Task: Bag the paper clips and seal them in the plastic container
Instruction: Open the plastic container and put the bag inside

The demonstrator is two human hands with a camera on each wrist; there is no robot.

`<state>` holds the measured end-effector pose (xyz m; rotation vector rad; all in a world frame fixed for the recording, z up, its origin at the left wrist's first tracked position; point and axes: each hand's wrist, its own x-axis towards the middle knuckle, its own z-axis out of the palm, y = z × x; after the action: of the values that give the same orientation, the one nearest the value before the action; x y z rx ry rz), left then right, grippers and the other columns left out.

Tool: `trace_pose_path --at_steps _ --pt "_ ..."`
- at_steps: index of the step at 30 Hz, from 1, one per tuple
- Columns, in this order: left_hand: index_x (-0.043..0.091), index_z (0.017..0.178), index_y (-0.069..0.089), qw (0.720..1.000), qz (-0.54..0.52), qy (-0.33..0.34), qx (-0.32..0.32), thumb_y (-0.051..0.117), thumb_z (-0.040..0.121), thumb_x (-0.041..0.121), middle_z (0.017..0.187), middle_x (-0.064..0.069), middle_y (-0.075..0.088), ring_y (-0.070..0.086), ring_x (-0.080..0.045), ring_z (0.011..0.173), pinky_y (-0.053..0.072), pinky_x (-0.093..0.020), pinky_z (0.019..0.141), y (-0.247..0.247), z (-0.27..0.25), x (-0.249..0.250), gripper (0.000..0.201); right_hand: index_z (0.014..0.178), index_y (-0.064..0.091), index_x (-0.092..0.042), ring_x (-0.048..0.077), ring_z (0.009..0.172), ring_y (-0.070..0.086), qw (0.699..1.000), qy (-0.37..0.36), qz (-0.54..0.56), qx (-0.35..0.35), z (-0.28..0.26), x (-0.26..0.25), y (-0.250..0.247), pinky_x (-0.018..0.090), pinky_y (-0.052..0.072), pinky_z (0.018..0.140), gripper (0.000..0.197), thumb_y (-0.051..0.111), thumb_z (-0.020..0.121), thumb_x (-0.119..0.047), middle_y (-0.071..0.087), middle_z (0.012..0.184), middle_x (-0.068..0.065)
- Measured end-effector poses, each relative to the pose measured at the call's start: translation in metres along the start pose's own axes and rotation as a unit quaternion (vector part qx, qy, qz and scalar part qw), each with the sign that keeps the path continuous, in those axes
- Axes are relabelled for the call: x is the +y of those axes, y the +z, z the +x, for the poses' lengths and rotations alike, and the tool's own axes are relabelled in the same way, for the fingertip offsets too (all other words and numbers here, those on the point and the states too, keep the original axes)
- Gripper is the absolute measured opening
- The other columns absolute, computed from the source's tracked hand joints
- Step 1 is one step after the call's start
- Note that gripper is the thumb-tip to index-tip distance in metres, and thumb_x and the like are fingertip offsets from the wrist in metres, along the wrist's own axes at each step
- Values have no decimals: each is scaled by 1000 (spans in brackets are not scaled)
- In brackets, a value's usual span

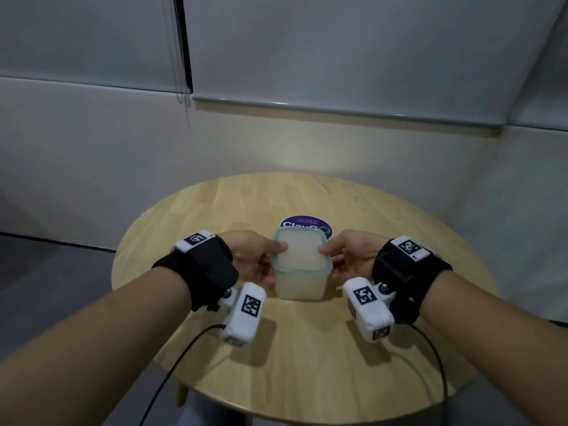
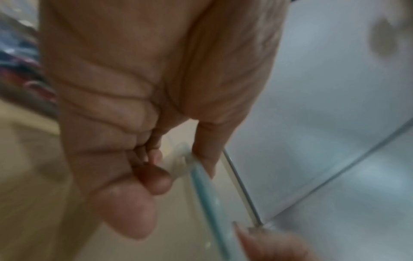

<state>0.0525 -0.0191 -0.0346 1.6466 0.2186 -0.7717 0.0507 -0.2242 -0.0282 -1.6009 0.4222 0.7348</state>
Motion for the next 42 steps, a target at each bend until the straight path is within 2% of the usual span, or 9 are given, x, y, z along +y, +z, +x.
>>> trace_pose_path --at_steps 4,12,15,18,22,25,33,38,42 --pt "7 95 53 998 -7 -16 -58 62 92 27 69 -1 43 46 -10 53 51 -21 43 -3 -5 -13 22 84 60 -5 24 53 63 999 -7 32 -30 -6 7 -2 23 52 45 8 53 87 -5 67 65 10" --pt "10 82 52 980 174 61 81 72 85 39 65 -4 49 45 -11 39 43 -20 41 4 -31 -6 35 79 57 -11 14 45 53 987 -67 -143 6 -24 10 1 19 47 40 10 63 86 -15 57 53 2" --pt "14 124 47 855 433 186 216 75 75 53 108 -8 61 63 -20 80 52 -28 68 9 -45 3 69 82 51 -16 21 50 52 972 -112 -202 41 -39 10 2 27 49 47 16 66 86 -21 54 58 7" --pt "30 131 46 700 597 360 156 66 74 65 128 4 53 52 -20 116 45 -36 95 31 -63 -2 70 84 48 -14 25 49 56 965 -115 -227 62 -44 13 3 28 49 48 19 61 89 -25 50 62 13" --pt "20 131 38 529 778 311 136 62 80 53 117 -1 53 56 -25 103 48 -36 78 59 -73 -16 65 96 49 -7 21 41 61 970 -87 -224 48 -39 16 6 21 48 40 21 58 90 -25 49 58 12" --pt "3 138 33 482 814 282 158 53 86 14 112 -13 57 62 -31 94 40 -35 61 73 -65 -22 57 103 51 -5 20 39 60 973 -86 -209 49 -35 15 10 20 46 37 23 57 90 -23 48 56 10" --pt "-9 81 70 485 789 284 249 32 73 2 81 -33 71 72 -44 65 54 -36 46 76 -44 -49 40 114 55 1 20 42 63 978 -110 -171 54 -28 17 13 22 50 38 33 62 88 -17 54 66 13" --pt "7 126 46 521 790 287 149 41 89 -2 114 -10 61 63 -28 93 34 -31 62 63 -75 -8 39 94 57 -7 22 51 63 975 -109 -190 48 -37 10 2 23 52 46 31 56 91 -38 58 72 12" --pt "18 135 45 569 718 324 236 41 91 0 109 -11 64 62 -30 93 38 -33 63 45 -80 16 48 83 55 -7 25 46 58 903 -164 -300 261 -36 -9 -47 29 46 53 37 51 92 -43 54 63 12"
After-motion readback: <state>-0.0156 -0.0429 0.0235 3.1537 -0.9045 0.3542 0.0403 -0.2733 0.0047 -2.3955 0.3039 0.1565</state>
